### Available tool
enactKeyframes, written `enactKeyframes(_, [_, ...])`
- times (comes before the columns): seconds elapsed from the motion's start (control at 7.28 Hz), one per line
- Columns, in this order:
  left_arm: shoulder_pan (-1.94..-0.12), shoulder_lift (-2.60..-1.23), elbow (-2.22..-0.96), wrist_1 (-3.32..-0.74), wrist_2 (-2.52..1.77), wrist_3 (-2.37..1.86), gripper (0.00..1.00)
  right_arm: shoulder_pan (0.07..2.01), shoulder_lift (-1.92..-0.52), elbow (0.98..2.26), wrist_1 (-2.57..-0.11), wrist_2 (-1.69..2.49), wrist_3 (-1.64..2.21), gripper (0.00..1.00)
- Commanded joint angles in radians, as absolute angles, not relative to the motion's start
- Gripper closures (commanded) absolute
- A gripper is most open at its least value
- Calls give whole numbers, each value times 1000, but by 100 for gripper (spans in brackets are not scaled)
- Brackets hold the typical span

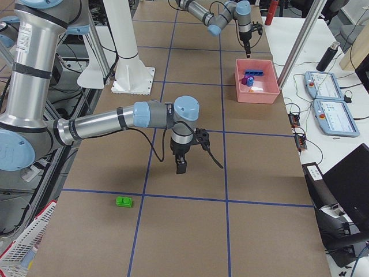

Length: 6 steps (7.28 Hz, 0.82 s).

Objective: Put all blocks into box

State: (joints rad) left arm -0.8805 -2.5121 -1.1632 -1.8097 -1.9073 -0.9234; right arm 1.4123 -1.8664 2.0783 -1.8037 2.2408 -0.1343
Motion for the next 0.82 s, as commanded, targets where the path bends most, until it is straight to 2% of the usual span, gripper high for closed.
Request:
enactKeyframes(0.0, [-920, -2302, -1435, -1669, -1934, -648, 0, 1427, -2061, 2053, -1580, 2264, -114, 0])
enactKeyframes(0.41, [-1124, -2001, -1616, -1674, -2130, -260, 0, 1417, -2225, 1927, -1181, 2266, 77, 0])
enactKeyframes(0.69, [-1189, -1921, -1658, -1677, -2158, -155, 0, 1276, -2227, 1882, -1144, 2267, 177, 0])
